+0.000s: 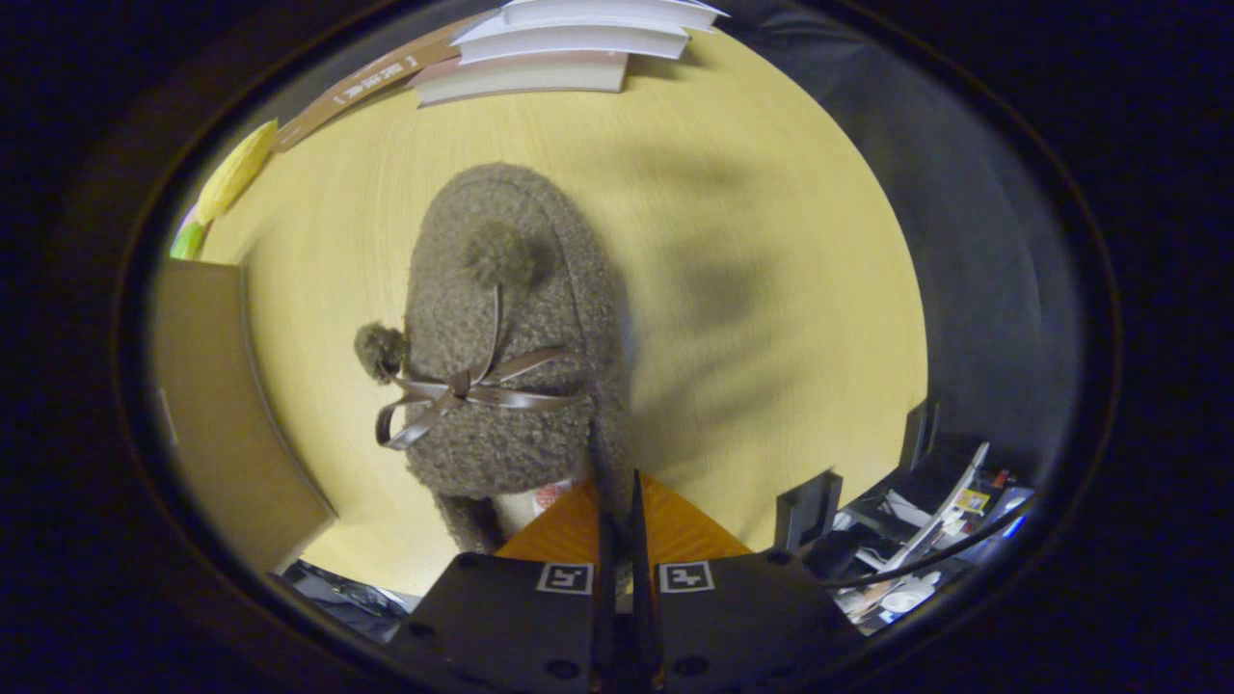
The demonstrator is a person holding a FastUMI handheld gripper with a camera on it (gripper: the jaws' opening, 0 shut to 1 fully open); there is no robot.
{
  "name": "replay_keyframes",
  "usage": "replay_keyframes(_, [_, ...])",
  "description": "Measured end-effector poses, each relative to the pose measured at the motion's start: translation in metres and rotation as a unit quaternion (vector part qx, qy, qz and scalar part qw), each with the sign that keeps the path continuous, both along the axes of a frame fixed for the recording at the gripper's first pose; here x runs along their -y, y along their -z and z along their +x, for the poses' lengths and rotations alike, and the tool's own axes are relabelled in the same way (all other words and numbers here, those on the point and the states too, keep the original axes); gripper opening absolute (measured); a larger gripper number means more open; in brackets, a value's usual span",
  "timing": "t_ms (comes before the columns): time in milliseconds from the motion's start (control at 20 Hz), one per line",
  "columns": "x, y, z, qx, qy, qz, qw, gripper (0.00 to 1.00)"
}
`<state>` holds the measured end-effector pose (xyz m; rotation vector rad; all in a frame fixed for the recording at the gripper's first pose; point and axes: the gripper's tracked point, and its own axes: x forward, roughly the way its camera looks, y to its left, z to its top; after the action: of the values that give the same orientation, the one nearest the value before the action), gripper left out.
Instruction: Open the storage box then place both shoes into the box .Put the left shoe in first, then the right shoe, with the right side of both shoes facing outward in a uniform manner.
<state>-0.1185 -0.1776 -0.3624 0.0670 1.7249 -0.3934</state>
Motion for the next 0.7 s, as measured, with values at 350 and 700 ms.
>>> replay_keyframes(350, [0.000,-0.004,0.000,-0.012,-0.021,-0.034,0.999,0.04])
replay_keyframes(700, [0.010,-0.057,0.000,0.002,-0.007,-0.091,0.996,0.04])
